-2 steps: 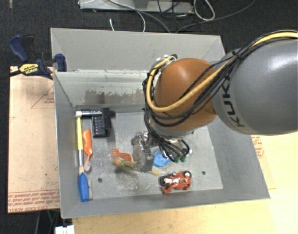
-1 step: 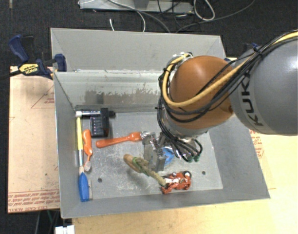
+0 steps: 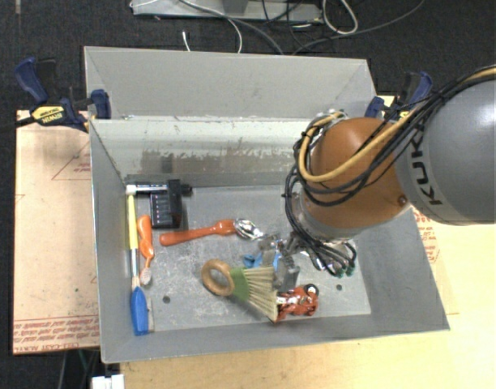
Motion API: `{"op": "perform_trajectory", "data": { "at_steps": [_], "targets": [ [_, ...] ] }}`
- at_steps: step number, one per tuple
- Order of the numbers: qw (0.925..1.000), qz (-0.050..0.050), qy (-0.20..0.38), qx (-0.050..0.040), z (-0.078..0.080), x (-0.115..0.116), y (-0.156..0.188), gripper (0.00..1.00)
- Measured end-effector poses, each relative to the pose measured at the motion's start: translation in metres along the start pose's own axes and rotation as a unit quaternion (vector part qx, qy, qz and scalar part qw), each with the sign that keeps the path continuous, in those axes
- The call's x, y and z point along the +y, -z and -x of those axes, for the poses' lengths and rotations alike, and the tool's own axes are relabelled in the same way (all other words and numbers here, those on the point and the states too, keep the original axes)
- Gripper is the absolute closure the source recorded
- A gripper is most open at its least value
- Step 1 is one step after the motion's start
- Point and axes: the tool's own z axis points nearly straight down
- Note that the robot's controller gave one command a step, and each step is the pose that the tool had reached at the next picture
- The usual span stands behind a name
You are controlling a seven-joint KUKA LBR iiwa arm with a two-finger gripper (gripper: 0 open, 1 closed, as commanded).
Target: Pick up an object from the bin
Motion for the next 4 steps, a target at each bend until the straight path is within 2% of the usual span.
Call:
{"op": "perform_trajectory", "data": {
  "at_steps": [1,2,3,4],
  "targets": [
    [1.0000,0.001,-0.005,-0.0001,0.006,0.025,0.003,1.00],
    [0.9997,0.001,0.024,0.0000,-0.004,0.023,0.006,1.00],
    [0.9979,0.002,0.064,-0.0012,0.026,0.011,-0.012,1.00],
    [0.9974,0.001,0.072,-0.0014,0.030,-0.020,0.007,1.00]
  ]
}}
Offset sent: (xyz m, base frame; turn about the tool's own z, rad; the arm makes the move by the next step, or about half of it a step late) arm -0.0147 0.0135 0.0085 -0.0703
